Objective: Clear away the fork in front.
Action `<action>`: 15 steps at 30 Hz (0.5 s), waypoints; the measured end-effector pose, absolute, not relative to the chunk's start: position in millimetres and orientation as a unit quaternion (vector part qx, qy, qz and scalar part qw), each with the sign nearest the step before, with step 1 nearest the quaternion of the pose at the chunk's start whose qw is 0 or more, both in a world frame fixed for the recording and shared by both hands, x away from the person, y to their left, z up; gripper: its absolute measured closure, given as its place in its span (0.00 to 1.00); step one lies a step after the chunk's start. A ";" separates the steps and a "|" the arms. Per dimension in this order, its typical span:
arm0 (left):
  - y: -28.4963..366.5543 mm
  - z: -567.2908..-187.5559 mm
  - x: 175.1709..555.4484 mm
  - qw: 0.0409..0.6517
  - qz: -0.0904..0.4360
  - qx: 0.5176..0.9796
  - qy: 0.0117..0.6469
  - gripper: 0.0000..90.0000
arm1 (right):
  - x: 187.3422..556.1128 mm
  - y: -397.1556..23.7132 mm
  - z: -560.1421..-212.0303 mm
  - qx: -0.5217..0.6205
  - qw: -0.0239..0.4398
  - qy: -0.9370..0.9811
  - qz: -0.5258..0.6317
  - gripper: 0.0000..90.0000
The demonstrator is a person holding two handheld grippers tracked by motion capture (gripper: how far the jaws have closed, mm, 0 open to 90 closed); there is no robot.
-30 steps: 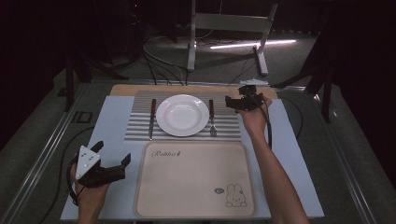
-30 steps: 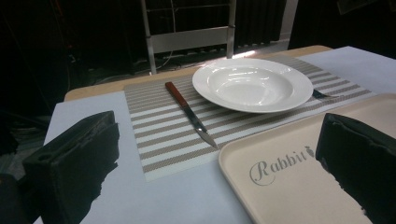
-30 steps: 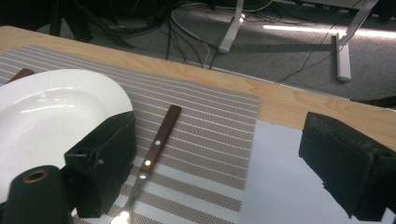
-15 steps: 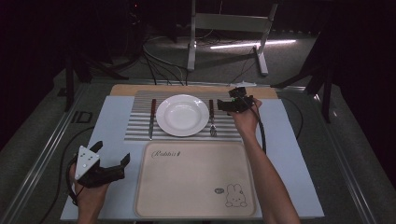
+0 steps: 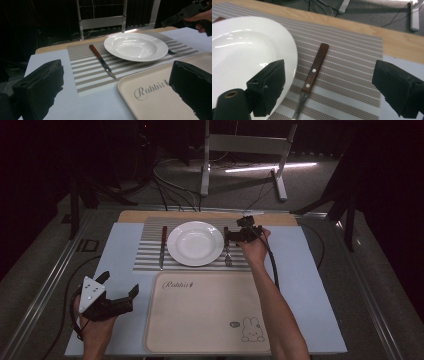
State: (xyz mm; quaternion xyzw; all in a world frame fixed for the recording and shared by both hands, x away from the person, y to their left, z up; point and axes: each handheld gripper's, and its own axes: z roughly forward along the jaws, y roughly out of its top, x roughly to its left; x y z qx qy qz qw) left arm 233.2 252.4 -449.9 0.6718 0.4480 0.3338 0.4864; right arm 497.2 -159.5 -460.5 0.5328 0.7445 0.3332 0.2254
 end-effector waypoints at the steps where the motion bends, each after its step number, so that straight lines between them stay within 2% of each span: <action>1: 252.8 -449.8 233.0 0.488 0.334 0.670 0.449 0.00 | 499.2 -158.4 -462.8 0.535 0.222 0.745 0.331 0.13; 10: 258.9 -449.3 232.3 0.493 0.335 0.659 0.458 0.00 | 514.5 -148.5 -478.3 0.562 0.198 0.745 0.300 0.16; 15: 260.5 -449.0 231.7 0.497 0.334 0.655 0.460 0.00 | 520.7 -148.3 -487.0 0.592 0.180 0.736 0.275 0.21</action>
